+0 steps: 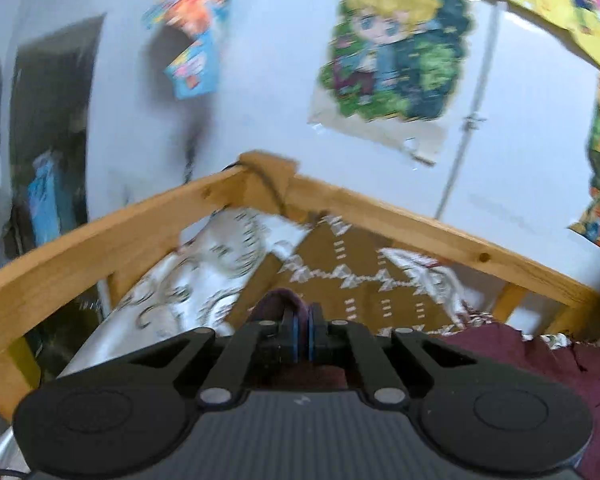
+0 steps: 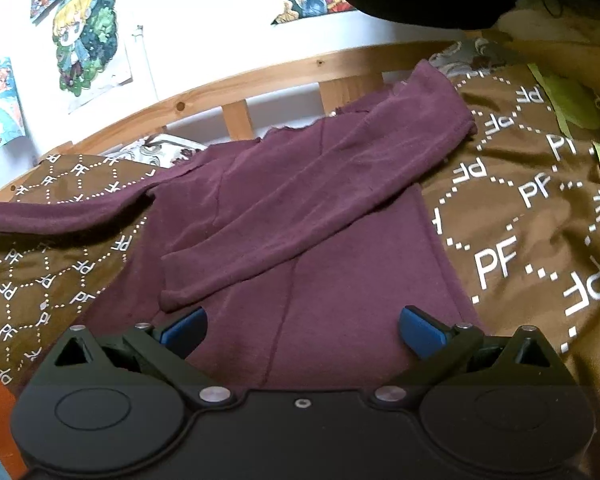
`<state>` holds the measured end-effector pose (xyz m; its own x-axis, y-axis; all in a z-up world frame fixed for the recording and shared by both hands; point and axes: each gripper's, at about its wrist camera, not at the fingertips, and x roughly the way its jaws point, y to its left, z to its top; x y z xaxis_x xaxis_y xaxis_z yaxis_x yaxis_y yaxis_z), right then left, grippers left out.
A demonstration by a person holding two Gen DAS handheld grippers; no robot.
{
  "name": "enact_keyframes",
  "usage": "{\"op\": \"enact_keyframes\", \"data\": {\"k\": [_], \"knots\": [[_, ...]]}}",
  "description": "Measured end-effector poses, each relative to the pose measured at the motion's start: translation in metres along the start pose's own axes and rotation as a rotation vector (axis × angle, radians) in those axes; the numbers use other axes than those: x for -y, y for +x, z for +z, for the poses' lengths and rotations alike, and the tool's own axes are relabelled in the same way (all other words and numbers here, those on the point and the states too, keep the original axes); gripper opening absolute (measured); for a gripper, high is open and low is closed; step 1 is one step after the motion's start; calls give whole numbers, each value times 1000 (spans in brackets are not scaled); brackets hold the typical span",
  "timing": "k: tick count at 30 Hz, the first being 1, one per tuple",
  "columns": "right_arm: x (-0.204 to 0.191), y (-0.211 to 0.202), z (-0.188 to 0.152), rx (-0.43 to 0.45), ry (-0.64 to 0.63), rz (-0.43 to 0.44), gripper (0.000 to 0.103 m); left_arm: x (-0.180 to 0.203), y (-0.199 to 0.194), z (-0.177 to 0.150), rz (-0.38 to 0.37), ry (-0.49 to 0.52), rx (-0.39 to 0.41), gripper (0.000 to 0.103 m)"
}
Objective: Fold small clothes
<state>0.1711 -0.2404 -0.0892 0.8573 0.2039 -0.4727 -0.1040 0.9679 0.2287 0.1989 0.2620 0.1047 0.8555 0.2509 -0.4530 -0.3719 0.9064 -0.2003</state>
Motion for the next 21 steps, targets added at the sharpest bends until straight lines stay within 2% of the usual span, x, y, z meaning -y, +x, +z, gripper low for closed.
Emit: {"op": "enact_keyframes", "data": {"k": [5, 10, 16, 21], "knots": [[-1, -9, 3, 23, -9, 6, 102, 54, -20, 2, -79, 67, 81, 4], [2, -14, 5, 35, 4, 17, 102, 134, -36, 3, -251, 195, 154, 4], [11, -21, 6, 52, 36, 15, 102, 243, -35, -24, -513, 370, 108, 4], [27, -27, 11, 76, 55, -57, 102, 315, -23, -82, -671, 460, -11, 4]]}}
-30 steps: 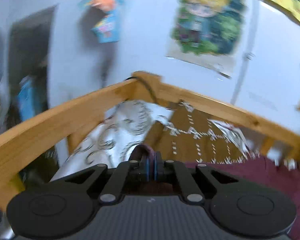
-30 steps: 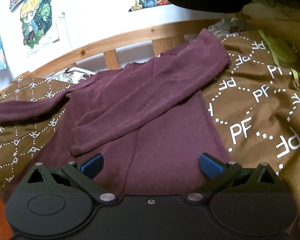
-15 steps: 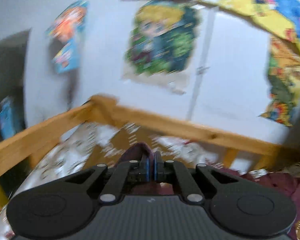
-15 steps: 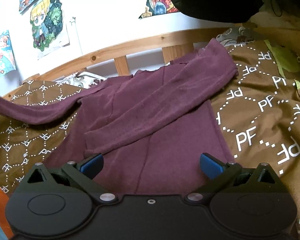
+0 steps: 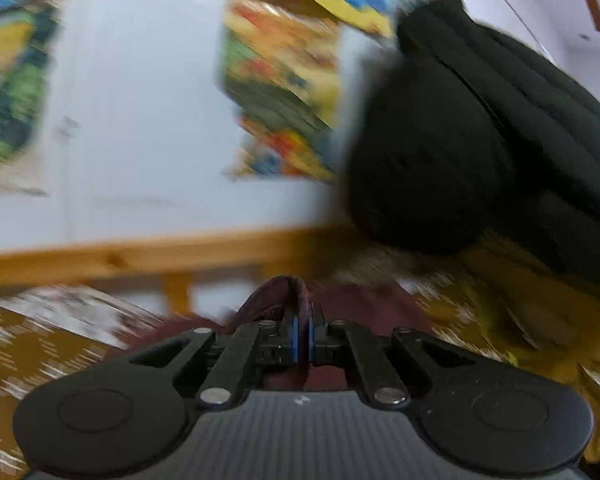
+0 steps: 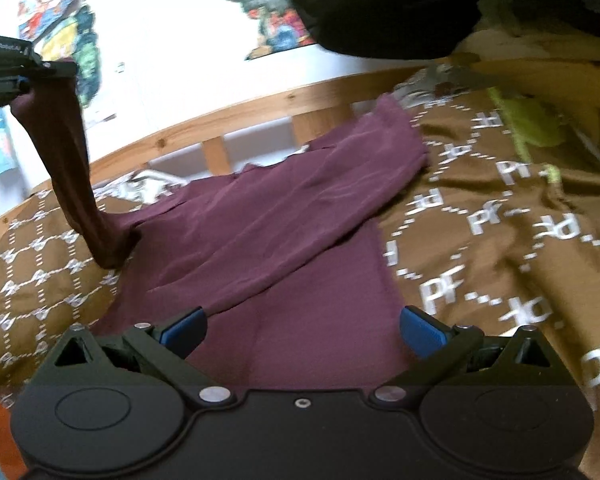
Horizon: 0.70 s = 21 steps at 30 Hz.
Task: Fold small clothes
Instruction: 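Fold the sleeve with the left tool across the shirt body and release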
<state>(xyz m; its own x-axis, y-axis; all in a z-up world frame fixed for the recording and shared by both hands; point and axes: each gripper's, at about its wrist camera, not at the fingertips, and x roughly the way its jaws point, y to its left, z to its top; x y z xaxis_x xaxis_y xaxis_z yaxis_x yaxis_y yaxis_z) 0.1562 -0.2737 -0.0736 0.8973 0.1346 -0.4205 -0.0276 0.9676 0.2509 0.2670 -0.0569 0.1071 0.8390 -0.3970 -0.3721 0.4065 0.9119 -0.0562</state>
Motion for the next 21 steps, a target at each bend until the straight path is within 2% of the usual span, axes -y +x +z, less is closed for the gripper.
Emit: {"op": "enact_keyframes", "data": {"k": [5, 8, 10, 12, 13, 14, 16, 18, 21], "knots": [[25, 1, 2, 9, 41, -85, 102, 36, 55, -46, -73, -28, -161, 4], [39, 3, 2, 5, 77, -121, 102, 43, 72, -71, -93, -11, -235, 6], [44, 3, 1, 5, 91, -137, 102, 42, 78, -85, -145, -16, -285, 8], [46, 4, -1, 7, 95, -144, 102, 39, 72, -96, -205, -49, -312, 25], [45, 5, -2, 8, 93, -149, 102, 36, 70, -99, -217, -66, -315, 50], [43, 6, -3, 10, 87, -154, 102, 32, 67, -101, -222, -83, -308, 70], [41, 7, -4, 12, 77, -158, 102, 19, 58, -103, -226, -117, -280, 80], [39, 8, -6, 17, 69, -163, 102, 7, 49, -102, -225, -126, -266, 84], [36, 9, -8, 39, 55, -166, 102, -19, 33, -100, -140, -140, -234, 92]]}}
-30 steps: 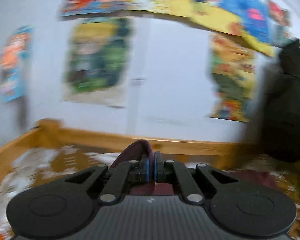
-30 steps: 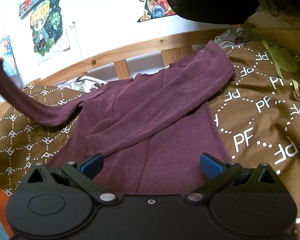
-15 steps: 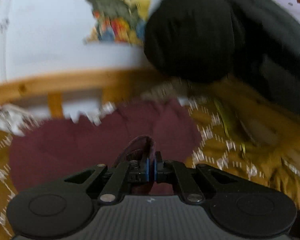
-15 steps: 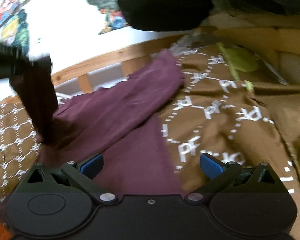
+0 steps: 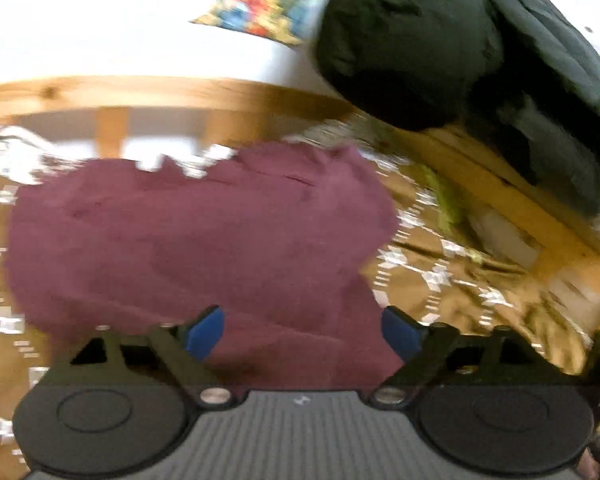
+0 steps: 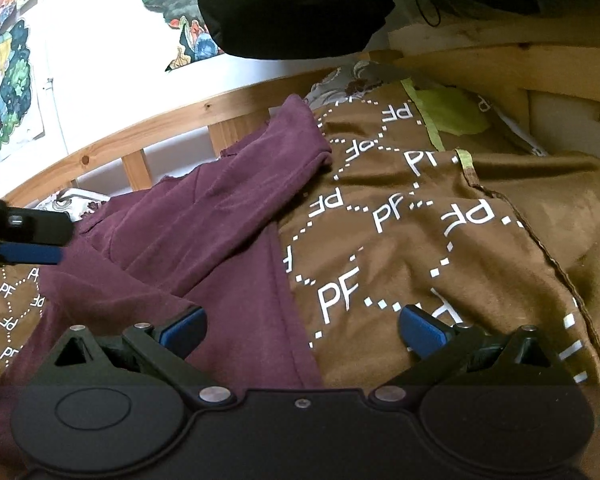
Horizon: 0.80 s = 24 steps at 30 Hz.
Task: Fold small clothes
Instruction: 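Fold the sleeve with the left tool across the shirt body and release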
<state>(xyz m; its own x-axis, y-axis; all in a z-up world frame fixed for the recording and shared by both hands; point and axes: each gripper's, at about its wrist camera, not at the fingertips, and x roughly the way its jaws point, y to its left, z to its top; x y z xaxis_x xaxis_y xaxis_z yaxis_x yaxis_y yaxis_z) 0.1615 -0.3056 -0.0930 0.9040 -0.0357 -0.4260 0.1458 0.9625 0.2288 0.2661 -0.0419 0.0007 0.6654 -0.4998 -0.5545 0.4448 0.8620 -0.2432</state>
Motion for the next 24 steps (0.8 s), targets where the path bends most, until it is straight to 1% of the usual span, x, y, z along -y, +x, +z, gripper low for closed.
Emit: {"op": "enact_keyframes", "data": {"k": [2, 3, 5, 6, 7, 10, 12, 14, 15, 16, 17, 18, 19, 22, 24], "knots": [[-3, -1, -1, 31, -21, 9, 102, -22, -11, 2, 110, -12, 23, 96], [-7, -2, -2, 52, -45, 18, 102, -36, -13, 3, 205, -23, 29, 96], [-15, -2, -3, 85, -104, 49, 102, -63, -12, 8, 385, -54, 10, 95], [-20, -1, -4, 95, -139, 61, 102, -79, -10, 10, 463, -71, 2, 94], [-27, 1, -5, 95, -176, 70, 102, -96, -8, 12, 506, -88, 1, 91], [-43, 12, -10, 57, -240, 102, 102, -138, 2, 18, 535, -137, -1, 89], [-48, 18, -16, 28, -270, 125, 102, -159, 14, 21, 510, -182, -18, 83], [-53, 24, -23, 2, -295, 128, 102, -178, 26, 24, 456, -239, -25, 72], [-54, 27, -24, -7, -298, 125, 102, -186, 33, 24, 415, -266, -39, 63], [-54, 28, -26, -14, -298, 124, 102, -190, 41, 23, 383, -293, -54, 32], [-53, 29, -26, -19, -293, 122, 102, -196, 45, 21, 352, -328, -67, 11], [-53, 29, -27, -23, -285, 122, 102, -199, 45, 21, 335, -354, -65, 8], [-52, 30, -28, -26, -280, 123, 102, -197, 42, 21, 345, -348, -53, 5], [-51, 31, -29, -31, -278, 122, 102, -184, 35, 26, 464, -262, -31, 4], [-52, 32, -30, -32, -284, 119, 102, -178, 40, 29, 550, -197, -59, 4]]}}
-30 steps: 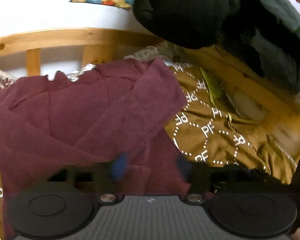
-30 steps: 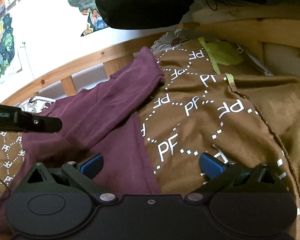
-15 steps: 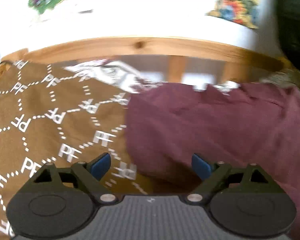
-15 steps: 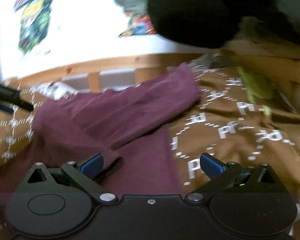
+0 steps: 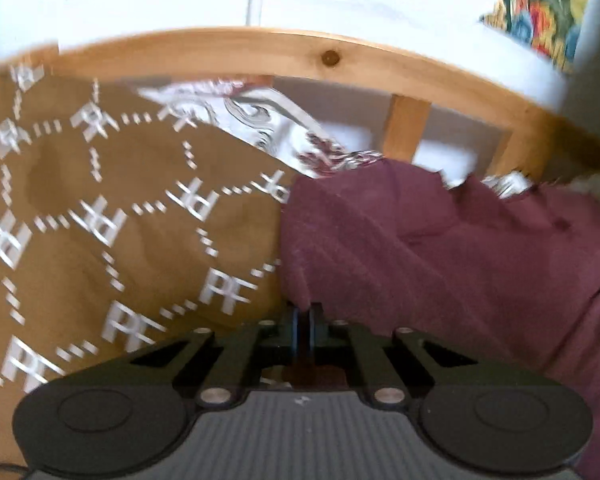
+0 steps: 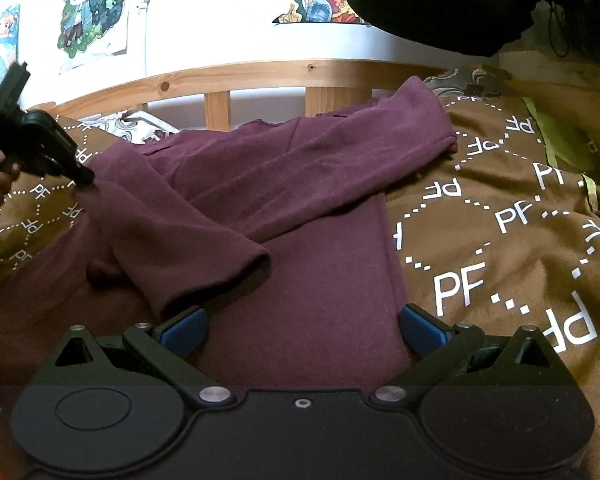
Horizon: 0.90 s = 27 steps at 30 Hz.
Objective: Fold small clothes
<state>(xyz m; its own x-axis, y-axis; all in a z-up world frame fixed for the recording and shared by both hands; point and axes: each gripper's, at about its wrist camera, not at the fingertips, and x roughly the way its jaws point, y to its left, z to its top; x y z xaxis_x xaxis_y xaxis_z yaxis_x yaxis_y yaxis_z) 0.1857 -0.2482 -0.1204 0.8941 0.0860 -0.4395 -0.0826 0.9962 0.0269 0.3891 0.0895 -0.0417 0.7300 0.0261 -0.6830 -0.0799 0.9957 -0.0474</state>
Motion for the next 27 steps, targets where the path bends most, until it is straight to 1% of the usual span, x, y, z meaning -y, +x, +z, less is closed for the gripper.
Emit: {"op": "enact_keyframes", "data": {"k": [1, 3, 4, 6, 7, 8, 10, 11, 13, 15, 17, 18, 20, 23, 27], "knots": [[0, 1, 0, -4, -3, -2, 102, 2, 5, 0, 27, 14, -12, 4], [-1, 3, 0, -15, -15, -10, 103, 3, 10, -2, 32, 14, -23, 5], [-3, 4, 0, -18, -21, -14, 103, 5, 9, -3, 32, 10, -17, 8], [-3, 4, 0, -17, -26, -15, 103, 7, 5, -6, 46, -6, 0, 18], [-3, 3, 0, -16, -24, -13, 103, 8, 2, -8, 40, -10, 6, 37], [-2, 3, 0, -15, -22, -12, 103, 9, -2, -9, 35, -8, 8, 61], [-2, 3, 0, -15, -22, -11, 103, 11, -14, -16, 34, 12, 31, 81], [-3, 4, 0, -17, -25, -14, 103, 13, -19, -20, 22, 26, 42, 86], [-3, 4, 0, -19, -32, -18, 103, 18, -26, -29, 2, 61, 38, 89], [-4, 5, 0, -21, -38, -21, 103, 25, -24, -38, 18, 103, -3, 91], [-5, 5, 1, -25, -45, -26, 103, 35, -13, -47, 86, 158, -79, 91], [-5, 5, 1, -26, -49, -27, 103, 38, -10, -52, 114, 175, -91, 91], [-6, 5, 1, -29, -57, -31, 103, 39, -16, -54, 113, 159, -72, 90], [-9, 3, 2, -39, -77, -41, 103, 38, -26, -54, 81, 131, -85, 91], [-12, -5, 3, -42, -112, -60, 102, 40, -46, -63, 59, 152, -71, 91]]}}
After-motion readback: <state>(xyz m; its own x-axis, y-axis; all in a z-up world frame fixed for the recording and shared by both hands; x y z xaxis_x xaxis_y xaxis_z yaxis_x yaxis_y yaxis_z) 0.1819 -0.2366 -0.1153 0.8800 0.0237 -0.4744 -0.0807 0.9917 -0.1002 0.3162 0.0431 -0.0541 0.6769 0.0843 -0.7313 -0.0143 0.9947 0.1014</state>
